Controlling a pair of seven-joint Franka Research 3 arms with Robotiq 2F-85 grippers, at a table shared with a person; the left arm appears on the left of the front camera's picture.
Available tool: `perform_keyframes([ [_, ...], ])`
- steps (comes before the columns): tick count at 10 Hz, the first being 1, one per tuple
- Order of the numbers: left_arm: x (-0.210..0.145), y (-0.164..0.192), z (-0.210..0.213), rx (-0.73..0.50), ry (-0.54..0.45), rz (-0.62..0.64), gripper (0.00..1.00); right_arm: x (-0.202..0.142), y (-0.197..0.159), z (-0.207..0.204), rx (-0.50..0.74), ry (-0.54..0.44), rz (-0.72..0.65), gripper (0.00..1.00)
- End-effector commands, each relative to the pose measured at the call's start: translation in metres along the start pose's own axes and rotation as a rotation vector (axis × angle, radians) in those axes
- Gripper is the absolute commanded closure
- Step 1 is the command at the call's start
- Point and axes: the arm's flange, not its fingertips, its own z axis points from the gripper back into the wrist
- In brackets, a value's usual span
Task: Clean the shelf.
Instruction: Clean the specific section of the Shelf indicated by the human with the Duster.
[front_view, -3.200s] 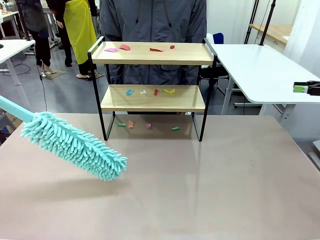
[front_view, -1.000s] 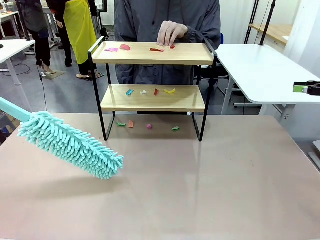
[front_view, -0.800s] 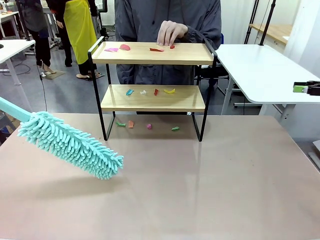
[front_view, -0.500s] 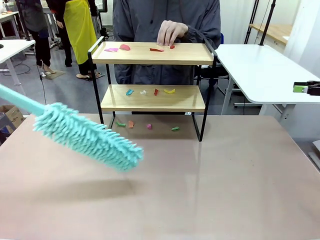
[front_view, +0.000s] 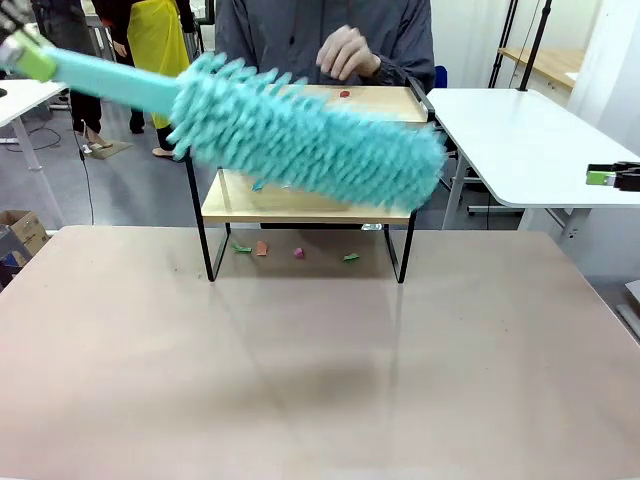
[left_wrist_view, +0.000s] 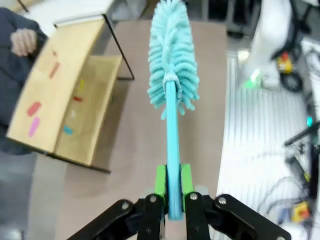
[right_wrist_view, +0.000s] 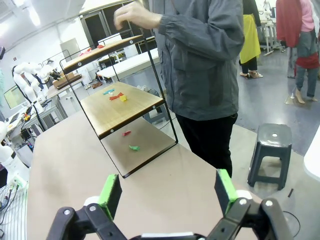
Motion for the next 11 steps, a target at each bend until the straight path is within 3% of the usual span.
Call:
perform_keyframes([
  [1, 0.031, -0.008, -0.011, 0.099, -0.076, 0.139, 0.86, 0.003, 0.001, -0.002, -0.005, 0.001, 0.006, 0.00],
  [3, 0.067, -0.028, -0.022, 0.274, -0.122, 0.239, 0.86, 0.003, 0.001, -0.002, -0.005, 0.001, 0.006, 0.00],
  [4, 0.075, -0.025, -0.029, 0.241, -0.120, 0.222, 0.86, 0.003, 0.001, -0.002, -0.005, 0.001, 0.006, 0.00],
  [5, 0.060, -0.021, -0.014, 0.169, -0.118, 0.203, 0.86, 0.003, 0.001, -0.002, -0.005, 0.001, 0.006, 0.00],
  [7, 0.060, -0.021, -0.014, 0.169, -0.118, 0.203, 0.86, 0.003, 0.001, -0.002, -0.005, 0.001, 0.006, 0.00],
  [8, 0.071, -0.024, -0.023, 0.195, -0.125, 0.215, 0.86, 0.003, 0.001, -0.002, -0.005, 0.001, 0.006, 0.00],
  [9, 0.079, -0.040, -0.025, 0.203, -0.210, 0.211, 0.86, 0.003, 0.001, -0.002, -0.005, 0.001, 0.006, 0.00],
  [11, 0.113, -0.064, -0.066, 0.337, -0.156, 0.265, 0.86, 0.003, 0.001, -0.002, -0.005, 0.001, 0.006, 0.00],
])
